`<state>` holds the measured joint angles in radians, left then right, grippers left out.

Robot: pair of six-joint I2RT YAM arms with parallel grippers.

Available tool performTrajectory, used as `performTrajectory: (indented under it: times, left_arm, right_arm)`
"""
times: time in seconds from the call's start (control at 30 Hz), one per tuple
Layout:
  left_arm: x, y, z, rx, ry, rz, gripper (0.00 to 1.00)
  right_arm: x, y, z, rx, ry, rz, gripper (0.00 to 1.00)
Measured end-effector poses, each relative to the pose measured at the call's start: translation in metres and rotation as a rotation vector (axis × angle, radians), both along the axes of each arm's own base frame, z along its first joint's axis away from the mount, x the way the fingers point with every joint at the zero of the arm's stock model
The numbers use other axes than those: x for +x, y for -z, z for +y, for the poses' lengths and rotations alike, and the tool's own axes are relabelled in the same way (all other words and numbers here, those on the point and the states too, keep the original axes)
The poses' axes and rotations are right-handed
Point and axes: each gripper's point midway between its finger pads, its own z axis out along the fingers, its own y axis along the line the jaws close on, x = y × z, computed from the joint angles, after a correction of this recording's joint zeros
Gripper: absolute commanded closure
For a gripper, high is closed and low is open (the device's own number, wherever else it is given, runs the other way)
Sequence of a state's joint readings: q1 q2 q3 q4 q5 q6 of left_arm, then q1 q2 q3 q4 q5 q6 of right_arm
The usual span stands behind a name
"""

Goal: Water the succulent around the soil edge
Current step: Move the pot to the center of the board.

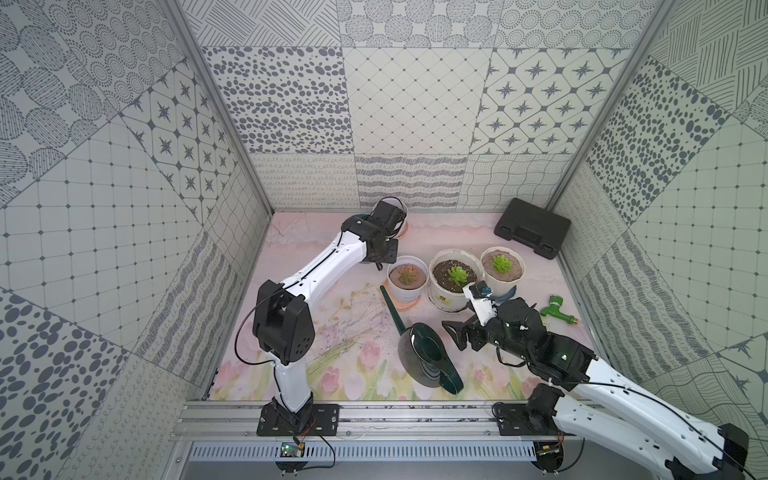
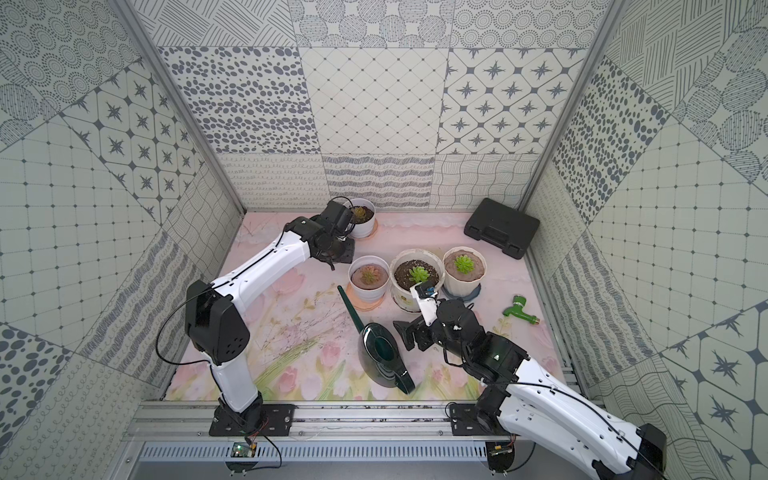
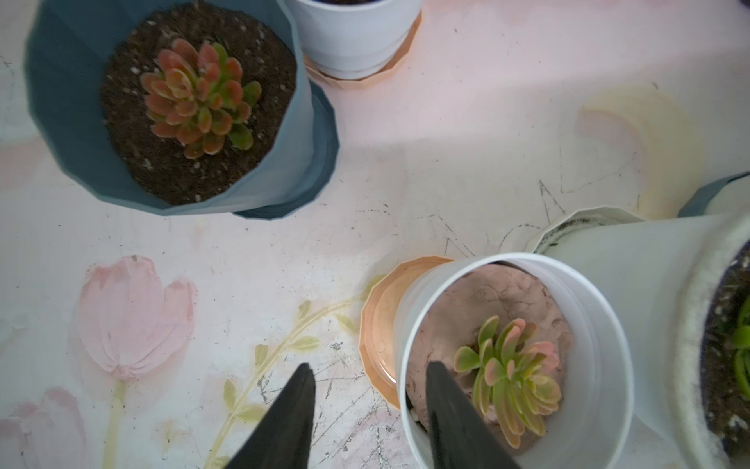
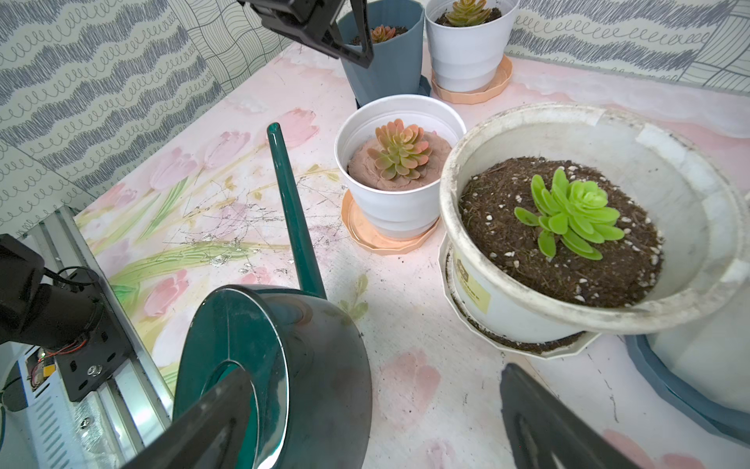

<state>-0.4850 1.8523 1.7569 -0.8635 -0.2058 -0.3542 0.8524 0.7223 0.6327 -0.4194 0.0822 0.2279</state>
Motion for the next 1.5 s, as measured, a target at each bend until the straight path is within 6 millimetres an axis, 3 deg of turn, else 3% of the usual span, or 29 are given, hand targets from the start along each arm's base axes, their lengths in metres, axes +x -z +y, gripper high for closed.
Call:
performTrajectory:
  times: [0.27, 0.4, 0.6, 0.77, 1.17, 1.5]
  left_arm:
    - [0.034, -0.022, 0.073, -0.027, -0.162, -0.051, 0.49]
    - [0.053, -0.010, 0.110, -0.039, -0.244, -0.029, 0.50]
    - [0.074, 0.019, 0.151, -0.072, -0.328, 0.028, 0.57]
    - [0.091, 0.033, 0.159, -0.098, -0.342, 0.043, 0.59]
    - [0.111, 0.052, 0.152, -0.163, -0.336, 0.052, 0.62]
    - [0.122, 0.063, 0.151, -0.160, -0.329, 0.067, 1.00]
  right_arm:
    - [0.001, 0.001, 0.000, -0.004, 0.002, 0.002, 0.02]
    - [0.001, 0.002, 0.000, -0.009, 0.005, 0.003, 0.02]
    - [0.003, 0.007, 0.000, -0.025, 0.011, 0.012, 0.02]
    - [0.005, 0.013, 0.000, -0.045, 0.017, 0.025, 0.02]
    - [0.008, 0.019, 0.000, -0.070, 0.029, 0.031, 0.02]
    - [0.007, 0.019, 0.001, -0.073, 0.020, 0.029, 0.02]
